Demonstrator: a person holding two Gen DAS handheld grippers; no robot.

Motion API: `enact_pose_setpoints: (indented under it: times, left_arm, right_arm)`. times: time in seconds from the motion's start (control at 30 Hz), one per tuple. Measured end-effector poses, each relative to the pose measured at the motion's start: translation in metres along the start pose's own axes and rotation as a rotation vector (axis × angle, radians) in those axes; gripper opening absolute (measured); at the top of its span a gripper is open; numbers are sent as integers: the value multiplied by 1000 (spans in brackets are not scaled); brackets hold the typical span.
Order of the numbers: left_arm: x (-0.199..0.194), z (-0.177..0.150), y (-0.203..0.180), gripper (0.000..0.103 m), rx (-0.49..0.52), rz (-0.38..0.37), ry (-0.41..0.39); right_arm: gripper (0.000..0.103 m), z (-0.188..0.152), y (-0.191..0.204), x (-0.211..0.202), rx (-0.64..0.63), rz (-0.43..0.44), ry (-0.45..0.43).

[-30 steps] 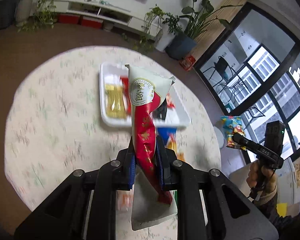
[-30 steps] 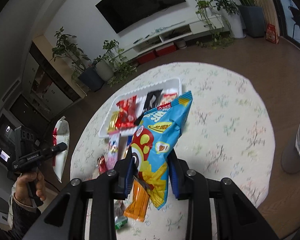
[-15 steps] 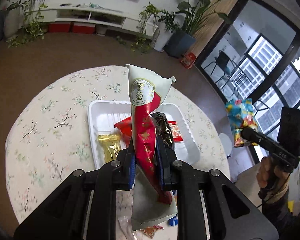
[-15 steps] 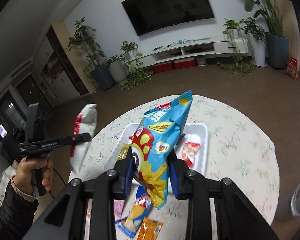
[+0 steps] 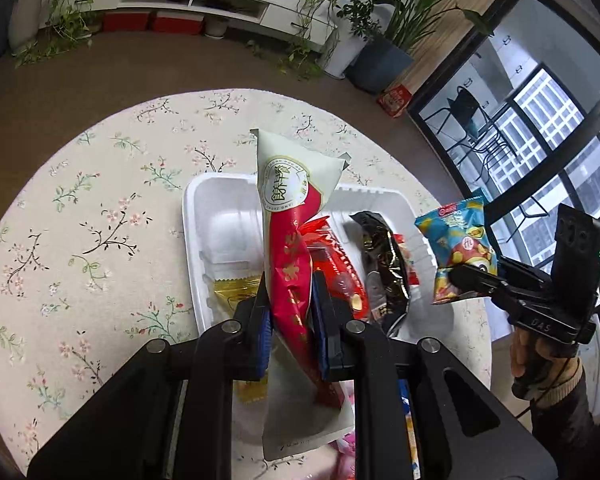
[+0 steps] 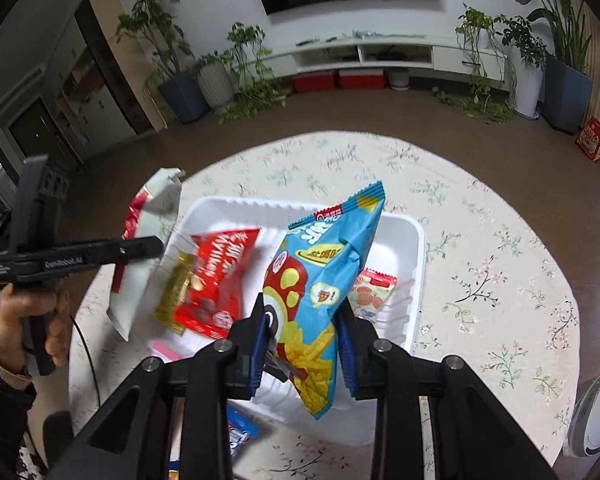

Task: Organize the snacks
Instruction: 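Lift both snacks and carry them over the white tray, then open both tools to drop the cone wrapper and chip bag into the tray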

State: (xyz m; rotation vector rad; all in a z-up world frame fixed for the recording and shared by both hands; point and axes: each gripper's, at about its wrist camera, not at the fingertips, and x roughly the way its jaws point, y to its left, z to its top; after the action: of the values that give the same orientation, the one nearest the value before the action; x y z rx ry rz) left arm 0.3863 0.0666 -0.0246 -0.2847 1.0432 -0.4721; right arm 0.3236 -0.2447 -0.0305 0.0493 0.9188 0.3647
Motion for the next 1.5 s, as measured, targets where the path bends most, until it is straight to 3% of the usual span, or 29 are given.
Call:
enact_pose_setpoints:
  times: [0.33, 0.63, 1.3, 1.5]
  left_arm:
    - [20, -7, -6, 16, 3, 10, 12]
    - [35, -6, -14, 16, 34, 40, 25]
    - [47, -13, -28, 17, 25, 110, 50]
    - [48, -9, -32, 26, 20, 138, 56]
  right_arm:
    - [33, 12, 24, 8, -36, 20, 8]
    - [33, 19, 58, 48, -126, -18, 101]
    - [34, 20, 60, 75, -147, -112, 184]
    - [35, 17, 60, 70, -152, -129, 186]
